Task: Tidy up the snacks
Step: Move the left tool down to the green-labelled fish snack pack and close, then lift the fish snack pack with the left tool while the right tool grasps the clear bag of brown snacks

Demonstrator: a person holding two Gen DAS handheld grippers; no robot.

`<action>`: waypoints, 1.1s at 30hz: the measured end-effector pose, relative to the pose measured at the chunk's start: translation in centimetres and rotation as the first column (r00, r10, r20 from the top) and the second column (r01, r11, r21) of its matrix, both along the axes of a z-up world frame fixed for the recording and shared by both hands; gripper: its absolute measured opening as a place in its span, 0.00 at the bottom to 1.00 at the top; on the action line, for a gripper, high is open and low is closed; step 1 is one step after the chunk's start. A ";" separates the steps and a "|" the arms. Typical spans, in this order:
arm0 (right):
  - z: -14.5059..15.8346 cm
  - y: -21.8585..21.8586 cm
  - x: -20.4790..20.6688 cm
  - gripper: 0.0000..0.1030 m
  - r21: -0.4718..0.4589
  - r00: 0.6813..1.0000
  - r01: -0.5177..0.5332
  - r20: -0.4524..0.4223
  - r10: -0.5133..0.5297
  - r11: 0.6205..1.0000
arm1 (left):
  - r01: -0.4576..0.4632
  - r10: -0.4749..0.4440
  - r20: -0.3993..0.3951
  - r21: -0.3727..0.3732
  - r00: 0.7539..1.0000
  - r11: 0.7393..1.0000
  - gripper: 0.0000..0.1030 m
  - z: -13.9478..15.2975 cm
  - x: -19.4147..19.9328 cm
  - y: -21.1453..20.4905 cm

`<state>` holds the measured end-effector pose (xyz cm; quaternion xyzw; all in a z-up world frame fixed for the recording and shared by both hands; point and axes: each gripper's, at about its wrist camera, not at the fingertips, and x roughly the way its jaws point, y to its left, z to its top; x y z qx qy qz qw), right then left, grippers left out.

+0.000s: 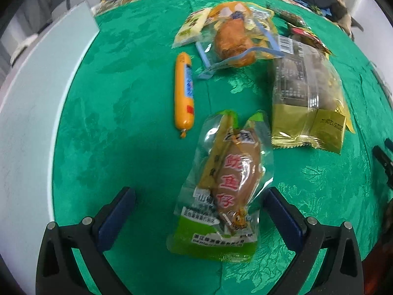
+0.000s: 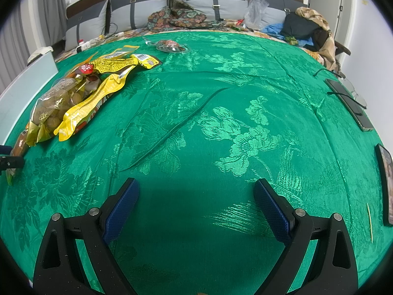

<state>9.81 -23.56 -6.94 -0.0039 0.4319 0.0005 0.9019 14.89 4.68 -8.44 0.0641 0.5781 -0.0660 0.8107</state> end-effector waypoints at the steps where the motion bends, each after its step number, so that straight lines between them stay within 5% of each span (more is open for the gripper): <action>1: 0.0 0.0 0.0 0.94 0.000 1.000 0.000 0.000 0.000 1.000 | 0.020 -0.020 0.007 0.017 1.000 1.000 1.00 0.1 0.1 -0.4; 6: 0.0 0.0 0.0 0.94 0.000 1.000 0.000 0.000 0.000 1.000 | 0.089 -0.089 0.005 0.034 0.996 0.995 1.00 0.3 1.4 -1.7; 12: 0.0 0.0 0.0 0.94 0.000 1.000 0.000 0.000 0.000 1.000 | 0.072 -0.072 -0.017 -0.040 0.997 0.997 0.99 -0.1 2.9 -1.8; 14: 0.0 0.0 0.0 0.94 0.000 1.000 0.000 0.000 0.000 1.000 | 0.067 -0.067 0.011 -0.045 0.998 0.997 0.91 0.2 2.7 -1.7; 16: 0.0 0.0 0.0 0.94 0.000 1.000 0.000 0.000 0.000 1.000 | 0.073 -0.070 0.050 -0.057 0.996 0.996 0.53 1.0 2.2 -1.7; 22: 0.0 0.0 0.0 0.94 0.002 1.000 -0.001 0.000 0.001 1.000 | 0.040 -0.030 0.112 -0.089 0.993 0.995 0.32 3.0 -0.6 -0.8; 26: 0.4 0.0 0.3 0.93 0.016 0.999 0.010 -0.035 -0.010 1.000 | -0.030 0.055 0.144 -0.167 0.988 0.986 0.30 3.7 -2.5 1.3; 29: 3.5 1.4 0.6 0.91 0.268 0.998 0.018 -0.065 0.000 0.963 | -0.046 0.076 0.172 -0.169 0.982 0.985 0.30 3.6 -3.7 1.8; 33: 7.3 9.1 3.5 0.91 0.383 0.986 -0.126 -0.056 0.160 0.915 | -0.039 0.061 0.166 -0.128 0.984 0.991 0.36 2.9 -4.4 1.3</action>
